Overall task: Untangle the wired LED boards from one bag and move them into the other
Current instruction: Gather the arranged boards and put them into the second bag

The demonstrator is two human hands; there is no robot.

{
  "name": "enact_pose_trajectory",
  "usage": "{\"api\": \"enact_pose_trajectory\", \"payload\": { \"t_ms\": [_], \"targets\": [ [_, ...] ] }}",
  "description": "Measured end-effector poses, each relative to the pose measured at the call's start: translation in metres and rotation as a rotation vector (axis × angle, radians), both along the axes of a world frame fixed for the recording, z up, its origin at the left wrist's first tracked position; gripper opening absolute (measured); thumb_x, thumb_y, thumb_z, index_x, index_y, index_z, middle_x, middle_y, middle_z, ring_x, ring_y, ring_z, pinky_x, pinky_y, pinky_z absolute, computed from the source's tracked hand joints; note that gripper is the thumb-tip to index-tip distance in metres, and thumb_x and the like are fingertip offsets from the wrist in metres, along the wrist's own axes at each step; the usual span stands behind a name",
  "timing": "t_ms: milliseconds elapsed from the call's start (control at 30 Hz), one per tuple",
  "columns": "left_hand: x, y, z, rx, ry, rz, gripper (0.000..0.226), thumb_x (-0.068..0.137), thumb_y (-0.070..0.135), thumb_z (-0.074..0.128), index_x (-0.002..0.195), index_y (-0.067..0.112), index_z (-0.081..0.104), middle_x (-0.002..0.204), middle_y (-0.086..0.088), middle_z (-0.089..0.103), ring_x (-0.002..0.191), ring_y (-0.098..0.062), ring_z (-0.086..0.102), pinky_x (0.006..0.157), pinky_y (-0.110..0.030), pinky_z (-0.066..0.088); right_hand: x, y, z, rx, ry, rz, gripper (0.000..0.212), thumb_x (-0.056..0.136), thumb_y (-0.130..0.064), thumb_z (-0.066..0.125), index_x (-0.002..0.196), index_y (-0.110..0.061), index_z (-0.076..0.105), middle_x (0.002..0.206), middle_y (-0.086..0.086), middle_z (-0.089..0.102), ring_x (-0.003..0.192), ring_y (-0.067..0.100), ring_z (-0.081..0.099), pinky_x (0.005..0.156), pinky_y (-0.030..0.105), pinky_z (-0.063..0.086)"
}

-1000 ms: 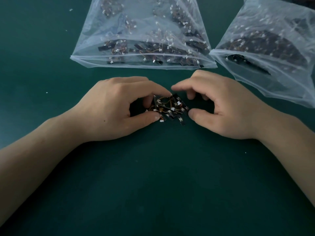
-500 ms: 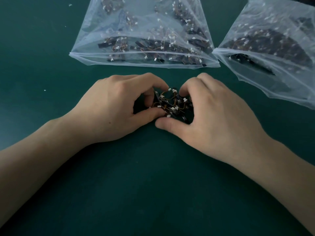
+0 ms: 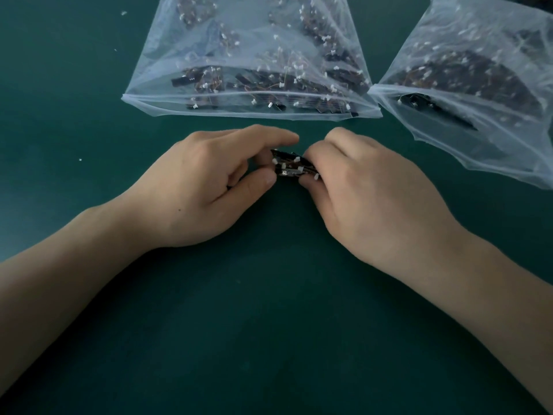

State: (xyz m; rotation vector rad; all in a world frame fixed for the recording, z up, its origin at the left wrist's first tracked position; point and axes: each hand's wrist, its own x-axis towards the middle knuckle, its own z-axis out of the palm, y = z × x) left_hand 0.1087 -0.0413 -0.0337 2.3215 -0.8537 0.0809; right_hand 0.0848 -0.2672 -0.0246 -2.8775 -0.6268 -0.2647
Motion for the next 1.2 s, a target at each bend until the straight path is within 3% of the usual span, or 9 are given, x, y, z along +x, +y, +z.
{"api": "enact_pose_trajectory", "payload": {
  "t_ms": [133,233,367,467,667,833,1033,1100,1200],
  "targets": [
    [0.000,0.000,0.001,-0.068,-0.052,0.058,0.034,0.100,0.018,0.060,0.133,0.015,0.066,0.088,0.013,0.061,0.067,-0.018,0.053,0.066,-0.020,0.043,0.002,-0.002,-0.002,0.013,0.003,0.032,0.024,0.106,-0.029,0.050,0.107,-0.009,0.064,0.097,0.005,0.057,0.080,0.026,0.056,0.063,0.038,0.042],
    [0.002,0.001,0.001,-0.070,-0.031,0.130,0.034,0.098,0.022,0.062,0.132,0.020,0.065,0.087,0.016,0.059,0.067,-0.018,0.052,0.067,-0.022,0.042,0.003,-0.005,-0.002,0.046,0.035,0.042,0.028,0.106,-0.032,0.045,0.110,-0.010,0.063,0.101,0.003,0.056,0.084,0.025,0.055,0.068,0.042,0.049],
    [0.003,-0.002,0.001,0.097,-0.004,0.168,0.035,0.096,0.038,0.059,0.129,0.030,0.069,0.094,0.017,0.059,0.080,-0.002,0.055,0.074,-0.031,0.046,0.004,-0.006,-0.001,0.056,0.046,0.029,0.033,0.104,-0.036,0.041,0.109,-0.011,0.062,0.103,0.001,0.055,0.087,0.023,0.052,0.068,0.044,0.049],
    [0.003,-0.005,0.000,0.082,-0.009,0.168,0.030,0.095,0.039,0.062,0.120,0.031,0.075,0.095,0.013,0.060,0.081,-0.011,0.059,0.075,-0.040,0.052,0.004,-0.008,0.001,0.081,0.081,0.021,0.035,0.102,-0.040,0.044,0.111,-0.012,0.064,0.105,0.000,0.053,0.093,0.022,0.052,0.073,0.044,0.050],
    [0.005,-0.004,-0.003,-0.009,-0.062,0.187,0.018,0.096,0.029,0.071,0.111,0.028,0.081,0.094,0.012,0.063,0.077,-0.013,0.058,0.070,-0.041,0.052,0.006,-0.009,0.003,0.096,0.127,0.037,0.037,0.100,-0.042,0.048,0.115,-0.013,0.066,0.105,-0.003,0.052,0.094,0.017,0.050,0.077,0.039,0.049],
    [0.001,-0.008,0.000,-0.089,-0.066,0.218,0.022,0.089,0.030,0.081,0.111,0.029,0.075,0.089,0.018,0.071,0.071,-0.017,0.061,0.071,-0.025,0.050,0.006,-0.009,0.001,0.082,0.103,0.050,0.036,0.103,-0.038,0.047,0.117,-0.011,0.067,0.106,0.000,0.053,0.095,0.021,0.053,0.077,0.043,0.050],
    [-0.002,-0.012,0.005,-0.152,-0.156,0.274,0.007,0.093,0.024,0.078,0.099,0.021,0.074,0.082,0.033,0.061,0.068,-0.011,0.053,0.066,-0.007,0.037,0.007,-0.012,-0.003,0.136,0.086,0.071,0.031,0.104,-0.035,0.053,0.121,-0.014,0.068,0.104,-0.001,0.053,0.094,0.021,0.053,0.077,0.045,0.052],
    [-0.002,-0.012,0.006,-0.173,-0.195,0.267,0.005,0.097,0.021,0.075,0.101,0.018,0.076,0.086,0.028,0.061,0.069,-0.009,0.053,0.069,-0.008,0.037,0.008,-0.012,-0.004,0.150,0.086,0.072,0.032,0.104,-0.036,0.054,0.125,-0.017,0.068,0.104,-0.001,0.053,0.096,0.021,0.053,0.077,0.045,0.052],
    [-0.002,-0.014,0.004,-0.157,-0.184,0.172,0.011,0.101,0.014,0.070,0.107,0.014,0.079,0.096,0.006,0.068,0.076,-0.004,0.058,0.073,-0.010,0.039,0.009,-0.013,-0.007,0.205,0.083,0.076,0.029,0.103,-0.033,0.060,0.126,-0.018,0.071,0.100,-0.005,0.050,0.091,0.013,0.048,0.076,0.035,0.048]
  ]
}}
